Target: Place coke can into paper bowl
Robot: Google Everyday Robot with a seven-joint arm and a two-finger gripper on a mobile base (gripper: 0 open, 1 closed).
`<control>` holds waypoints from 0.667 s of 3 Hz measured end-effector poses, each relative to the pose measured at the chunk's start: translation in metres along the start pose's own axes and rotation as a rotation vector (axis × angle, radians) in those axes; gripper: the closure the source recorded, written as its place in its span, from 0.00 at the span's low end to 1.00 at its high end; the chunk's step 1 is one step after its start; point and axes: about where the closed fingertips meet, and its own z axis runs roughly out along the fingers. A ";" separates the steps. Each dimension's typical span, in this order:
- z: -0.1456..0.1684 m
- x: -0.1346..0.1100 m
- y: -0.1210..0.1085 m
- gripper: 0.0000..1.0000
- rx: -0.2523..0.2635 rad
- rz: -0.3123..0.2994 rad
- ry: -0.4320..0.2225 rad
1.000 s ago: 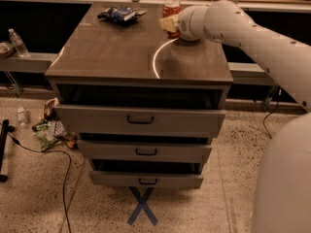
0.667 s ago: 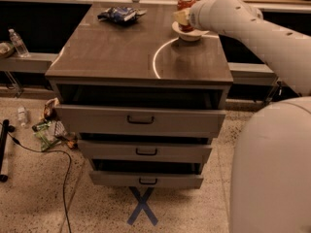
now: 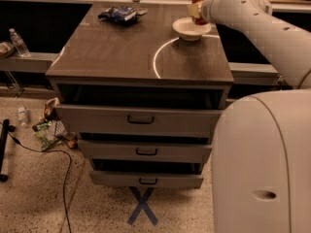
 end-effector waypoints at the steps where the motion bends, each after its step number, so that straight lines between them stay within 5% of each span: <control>1: 0.012 -0.004 -0.012 1.00 0.020 0.010 -0.012; 2: 0.022 -0.001 -0.018 1.00 0.034 0.025 -0.013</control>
Offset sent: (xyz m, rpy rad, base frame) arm 0.0431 -0.0211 -0.0049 0.0391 -0.0154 -0.0690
